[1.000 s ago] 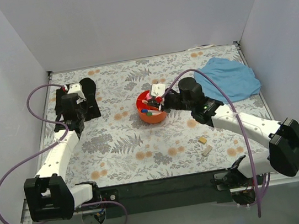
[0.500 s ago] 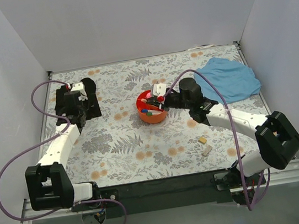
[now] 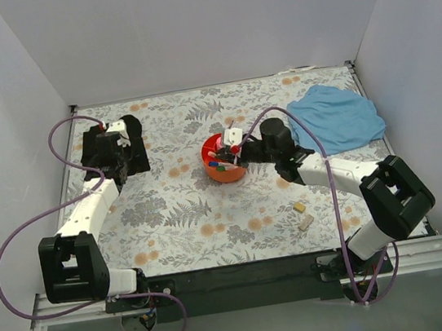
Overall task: Sort the stationery into containers
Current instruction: Place the pen in the storage box, then pick up the stationery from the center of the board.
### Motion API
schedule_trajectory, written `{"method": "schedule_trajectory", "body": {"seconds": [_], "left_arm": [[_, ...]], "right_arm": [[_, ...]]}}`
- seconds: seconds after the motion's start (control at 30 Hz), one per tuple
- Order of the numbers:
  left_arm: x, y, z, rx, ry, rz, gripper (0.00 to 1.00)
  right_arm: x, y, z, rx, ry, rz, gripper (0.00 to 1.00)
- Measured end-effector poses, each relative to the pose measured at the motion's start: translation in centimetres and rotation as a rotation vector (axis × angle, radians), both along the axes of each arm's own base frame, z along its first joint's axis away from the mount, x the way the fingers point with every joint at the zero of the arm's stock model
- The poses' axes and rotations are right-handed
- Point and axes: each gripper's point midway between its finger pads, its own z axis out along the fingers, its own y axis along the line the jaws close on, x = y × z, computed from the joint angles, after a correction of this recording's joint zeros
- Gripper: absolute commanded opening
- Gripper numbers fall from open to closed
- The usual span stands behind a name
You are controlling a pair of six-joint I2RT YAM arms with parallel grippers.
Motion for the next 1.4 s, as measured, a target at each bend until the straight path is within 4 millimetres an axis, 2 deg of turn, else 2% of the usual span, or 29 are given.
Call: {"method": "schedule_trajectory", "body": {"seconds": [0.33, 0.43, 0.5, 0.67, 0.7, 0.77, 0.87, 1.0, 1.07, 1.23, 1.4], "left_arm": [[0.3, 0.0, 0.6, 0.003, -0.014, 0.0, 0.84], [0.3, 0.0, 0.7, 0.0, -0.017, 0.001, 0.85], [0.3, 0.0, 0.9, -0.004, -0.025, 0.003, 0.84], [0.5, -0.1, 2.9, -0.017, -0.092, 0.01, 0.85], [0.6, -0.1, 3.4, -0.021, -0.112, 0.012, 0.86], [0.3, -0.1, 4.3, -0.028, -0.146, 0.014, 0.86], [-0.4, -0.1, 5.0, -0.036, -0.179, 0.019, 0.86], [-0.9, -0.1, 5.0, -0.048, -0.187, 0.024, 0.87], [-0.9, -0.3, 5.0, -0.059, -0.187, 0.024, 0.87], [-1.0, -0.6, 4.9, -0.078, -0.18, 0.018, 0.88], [-1.2, -0.6, 5.1, -0.082, -0.181, 0.018, 0.88]], "right_arm": [[-0.3, -1.2, -1.2, -0.038, -0.008, -0.026, 0.49], [-0.4, -2.1, -0.8, -0.069, 0.001, -0.058, 0.54], [-0.7, -3.1, -0.2, -0.112, 0.018, -0.086, 0.62], [-2.1, -6.2, 1.3, -0.304, 0.028, -0.099, 0.77], [-2.5, -7.1, 0.9, -0.361, 0.033, -0.096, 0.79], [-3.7, -9.4, -1.2, -0.495, 0.063, -0.082, 0.79], [-6.7, -14.0, -6.4, -0.731, 0.207, -0.041, 0.79], [-8.9, -17.7, -10.5, -0.887, 0.422, -0.044, 0.78], [-9.5, -18.8, -11.9, -0.897, 0.561, -0.068, 0.78], [-8.9, -21.6, -13.4, -0.85, 0.795, -0.221, 0.79], [-9.6, -21.6, -13.4, -0.818, 0.846, -0.243, 0.78]]}}
